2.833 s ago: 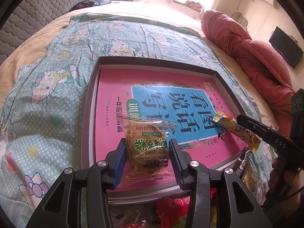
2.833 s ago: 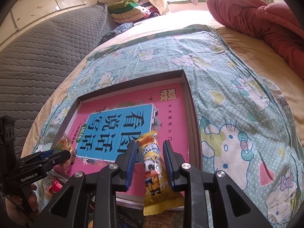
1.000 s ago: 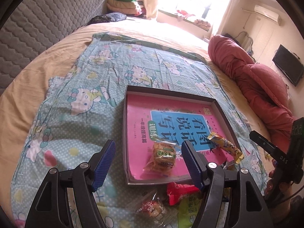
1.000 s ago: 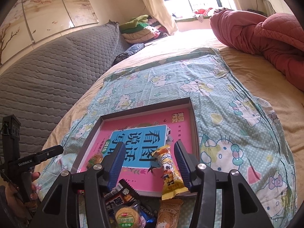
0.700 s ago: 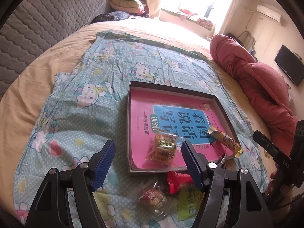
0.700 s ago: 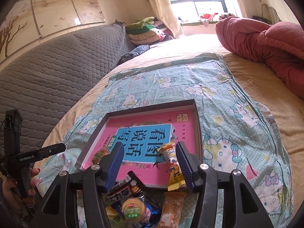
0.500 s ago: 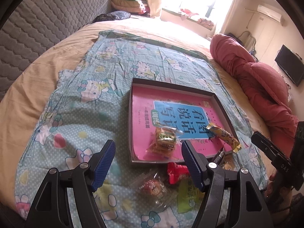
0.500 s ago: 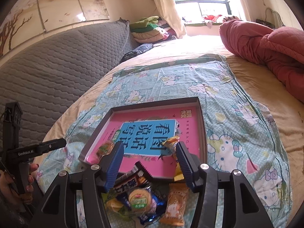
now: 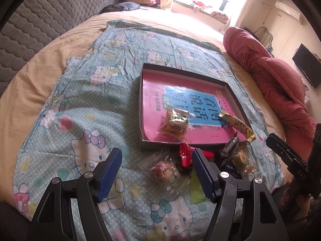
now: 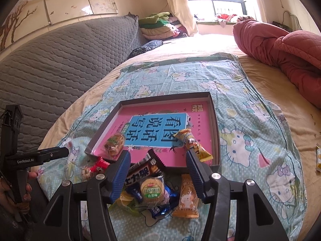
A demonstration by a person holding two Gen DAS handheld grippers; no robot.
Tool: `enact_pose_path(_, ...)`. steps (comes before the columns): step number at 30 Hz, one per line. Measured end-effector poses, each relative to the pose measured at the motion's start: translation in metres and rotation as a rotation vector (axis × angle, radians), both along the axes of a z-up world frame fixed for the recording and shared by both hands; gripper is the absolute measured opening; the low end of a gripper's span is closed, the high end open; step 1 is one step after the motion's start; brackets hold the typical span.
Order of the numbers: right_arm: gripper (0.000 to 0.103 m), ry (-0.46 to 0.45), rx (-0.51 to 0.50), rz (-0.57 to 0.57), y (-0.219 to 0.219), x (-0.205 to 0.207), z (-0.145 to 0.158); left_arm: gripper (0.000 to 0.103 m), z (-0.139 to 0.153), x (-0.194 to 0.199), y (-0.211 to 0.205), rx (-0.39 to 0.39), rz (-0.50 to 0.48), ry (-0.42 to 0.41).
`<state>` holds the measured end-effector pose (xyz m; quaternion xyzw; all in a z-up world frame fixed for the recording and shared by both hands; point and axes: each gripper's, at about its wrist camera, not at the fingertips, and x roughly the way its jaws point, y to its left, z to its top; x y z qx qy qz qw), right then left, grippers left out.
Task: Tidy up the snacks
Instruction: 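Withdraw both tools from the tray back toward the snack pile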
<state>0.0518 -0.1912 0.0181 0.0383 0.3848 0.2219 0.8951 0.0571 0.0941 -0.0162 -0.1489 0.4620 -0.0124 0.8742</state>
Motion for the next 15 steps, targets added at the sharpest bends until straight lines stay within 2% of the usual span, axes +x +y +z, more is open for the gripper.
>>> enact_pose_path(7, 0.057, 0.048, -0.042, 0.037, 0.01, -0.01, -0.012, 0.074, -0.013, -0.003, -0.007, -0.039, -0.012, 0.046)
enact_pose_path(15, 0.057, 0.063, -0.076, 0.068, 0.019, -0.017, -0.018, 0.074, -0.023, -0.005, -0.019, -0.043, -0.04, 0.08)
